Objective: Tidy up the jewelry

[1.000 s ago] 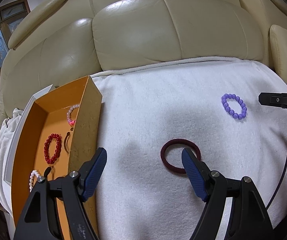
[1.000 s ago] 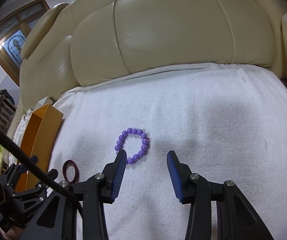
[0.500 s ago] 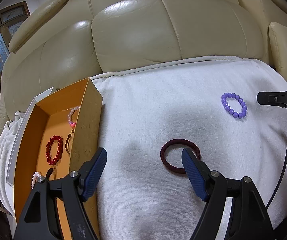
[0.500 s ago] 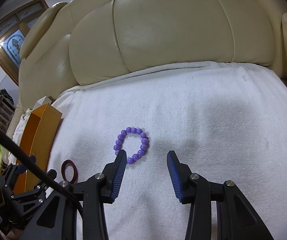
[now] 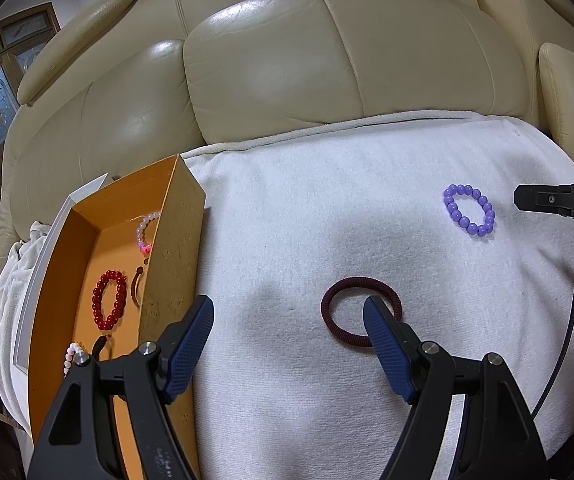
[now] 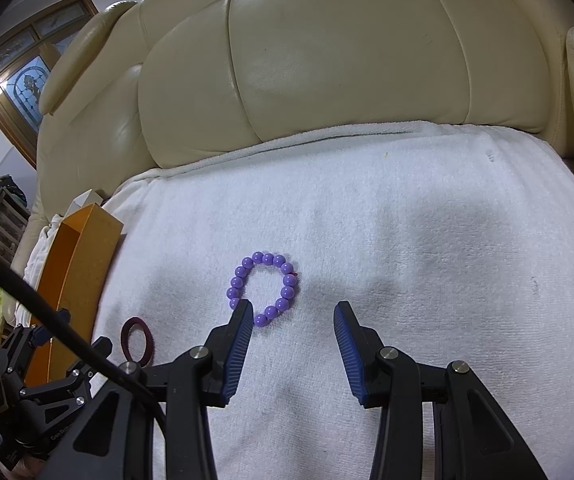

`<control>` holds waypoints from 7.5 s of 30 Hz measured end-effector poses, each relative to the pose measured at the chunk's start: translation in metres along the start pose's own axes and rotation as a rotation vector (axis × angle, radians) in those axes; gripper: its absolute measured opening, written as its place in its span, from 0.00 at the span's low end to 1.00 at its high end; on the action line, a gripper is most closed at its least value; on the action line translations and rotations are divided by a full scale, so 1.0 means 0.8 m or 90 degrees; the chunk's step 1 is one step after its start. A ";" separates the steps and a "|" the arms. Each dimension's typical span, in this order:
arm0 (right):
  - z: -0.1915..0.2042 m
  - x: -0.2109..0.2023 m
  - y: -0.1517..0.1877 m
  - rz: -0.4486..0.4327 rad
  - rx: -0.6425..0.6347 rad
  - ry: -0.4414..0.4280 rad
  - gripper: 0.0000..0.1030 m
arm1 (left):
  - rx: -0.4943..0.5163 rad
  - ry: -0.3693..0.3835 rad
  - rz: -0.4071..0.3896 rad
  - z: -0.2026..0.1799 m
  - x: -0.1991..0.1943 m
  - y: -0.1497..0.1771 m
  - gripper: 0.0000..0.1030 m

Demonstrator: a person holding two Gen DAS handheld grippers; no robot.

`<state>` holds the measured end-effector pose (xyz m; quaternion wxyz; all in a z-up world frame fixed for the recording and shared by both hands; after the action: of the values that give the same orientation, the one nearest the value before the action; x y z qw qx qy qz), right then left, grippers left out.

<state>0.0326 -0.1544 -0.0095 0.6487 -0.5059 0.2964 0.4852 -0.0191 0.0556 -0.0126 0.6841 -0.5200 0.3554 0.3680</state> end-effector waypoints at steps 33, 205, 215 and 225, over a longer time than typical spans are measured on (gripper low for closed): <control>-0.001 0.009 0.002 0.004 -0.002 0.008 0.45 | 0.024 0.044 0.033 -0.007 0.011 0.011 0.75; 0.428 0.005 0.197 -0.017 -0.419 -0.275 0.11 | -0.267 -0.187 0.022 0.287 -0.037 0.192 0.06; 0.427 0.008 0.199 -0.011 -0.423 -0.276 0.11 | -0.270 -0.187 0.031 0.289 -0.033 0.194 0.06; 0.421 0.010 0.190 0.005 -0.399 -0.276 0.11 | -0.284 -0.181 0.046 0.292 -0.029 0.198 0.06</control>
<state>-0.1419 0.1684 0.0326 0.5085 -0.5641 -0.0089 0.6505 -0.1441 0.3095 -0.0155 0.5821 -0.5881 0.1843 0.5304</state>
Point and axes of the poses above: each gripper's, at about its wrist camera, not at the fingertips, and x roughly the way its jaws point, z to its left, y to its underside, the point moved 8 cm from there along x, roughly the way its jaws point, and after that the axes turned 10 degrees about z, right-handed, at the moved point
